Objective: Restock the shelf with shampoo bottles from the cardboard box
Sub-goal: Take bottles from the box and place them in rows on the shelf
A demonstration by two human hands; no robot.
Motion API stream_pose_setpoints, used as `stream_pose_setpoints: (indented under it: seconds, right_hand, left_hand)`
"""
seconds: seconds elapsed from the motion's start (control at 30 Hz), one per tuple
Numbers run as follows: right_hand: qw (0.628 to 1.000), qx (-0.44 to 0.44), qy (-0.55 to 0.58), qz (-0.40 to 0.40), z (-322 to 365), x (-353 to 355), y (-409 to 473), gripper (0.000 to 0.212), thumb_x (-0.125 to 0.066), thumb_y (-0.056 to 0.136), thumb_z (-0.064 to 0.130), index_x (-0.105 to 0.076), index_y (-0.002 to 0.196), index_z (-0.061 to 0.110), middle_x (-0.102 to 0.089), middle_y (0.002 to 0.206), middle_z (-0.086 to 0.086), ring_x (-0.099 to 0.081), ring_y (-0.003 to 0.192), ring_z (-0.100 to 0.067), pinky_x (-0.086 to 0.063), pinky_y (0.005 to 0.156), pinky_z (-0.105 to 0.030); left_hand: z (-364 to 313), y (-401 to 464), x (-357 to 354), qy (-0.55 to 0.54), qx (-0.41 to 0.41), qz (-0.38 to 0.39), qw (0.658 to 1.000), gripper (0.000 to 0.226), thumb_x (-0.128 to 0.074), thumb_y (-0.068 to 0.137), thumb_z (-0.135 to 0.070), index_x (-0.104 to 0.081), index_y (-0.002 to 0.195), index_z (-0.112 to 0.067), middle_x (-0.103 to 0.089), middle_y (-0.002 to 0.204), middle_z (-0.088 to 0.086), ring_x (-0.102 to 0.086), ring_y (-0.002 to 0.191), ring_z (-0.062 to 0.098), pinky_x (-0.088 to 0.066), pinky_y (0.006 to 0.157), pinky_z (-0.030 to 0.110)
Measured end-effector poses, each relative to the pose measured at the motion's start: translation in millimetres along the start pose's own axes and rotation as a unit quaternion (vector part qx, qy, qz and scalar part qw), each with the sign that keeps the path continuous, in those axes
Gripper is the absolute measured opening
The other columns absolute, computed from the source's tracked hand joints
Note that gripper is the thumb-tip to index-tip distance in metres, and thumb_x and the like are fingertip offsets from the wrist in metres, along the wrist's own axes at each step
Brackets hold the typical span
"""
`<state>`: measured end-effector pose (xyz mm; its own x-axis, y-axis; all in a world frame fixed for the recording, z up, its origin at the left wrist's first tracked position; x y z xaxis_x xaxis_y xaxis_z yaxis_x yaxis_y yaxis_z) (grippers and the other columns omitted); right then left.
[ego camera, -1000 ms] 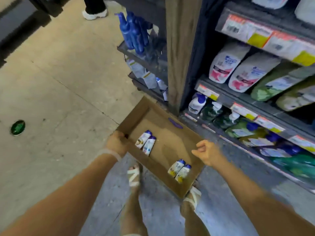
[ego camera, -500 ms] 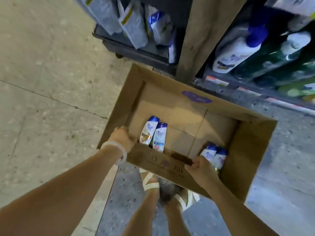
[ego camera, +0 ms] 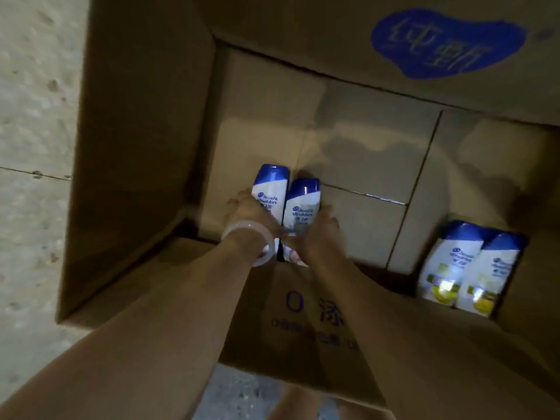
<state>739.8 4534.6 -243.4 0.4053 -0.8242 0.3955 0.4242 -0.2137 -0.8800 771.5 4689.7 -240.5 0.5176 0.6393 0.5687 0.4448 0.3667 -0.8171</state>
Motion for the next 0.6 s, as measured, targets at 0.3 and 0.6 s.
stream_pose_setpoints:
  seconds: [0.3, 0.6]
  right_hand:
    - [0.990, 0.030, 0.136, 0.006, 17, 70, 34, 0.062, -0.082, 0.062, 0.012, -0.046, 0.113, 0.006, -0.058, 0.103, -0.001, -0.058, 0.091, -0.020, -0.048, 0.070, -0.033]
    - [0.947, 0.098, 0.304, 0.029, 58, 206, -107, 0.049, -0.074, 0.067, -0.004, -0.056, 0.113, -0.002, -0.069, 0.094, -0.016, -0.068, 0.076, -0.024, -0.057, 0.066, -0.035]
  left_hand:
    - [-43, -2, 19, -0.272, -0.078, -0.003, 0.959, 0.052, -0.083, 0.055, -0.018, -0.037, 0.077, -0.029, -0.055, 0.069, -0.007, -0.056, 0.056, 0.008, -0.039, 0.040, 0.017]
    - [-121, -165, 96, -0.406, -0.187, 0.020, 0.894, 0.047, -0.081, 0.063, -0.002, -0.047, 0.083, -0.028, -0.060, 0.069, -0.008, -0.059, 0.050, -0.003, -0.048, 0.046, 0.012]
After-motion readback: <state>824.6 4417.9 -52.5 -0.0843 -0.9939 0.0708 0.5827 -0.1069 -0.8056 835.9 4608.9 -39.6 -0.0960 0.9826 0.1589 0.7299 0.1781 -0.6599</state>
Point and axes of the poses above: each hand's wrist, its own y-axis towards the middle knuckle, its own x-axis out of the back of the hand, z = x × y, the point moved 8 cm from there along y, towards the middle knuckle
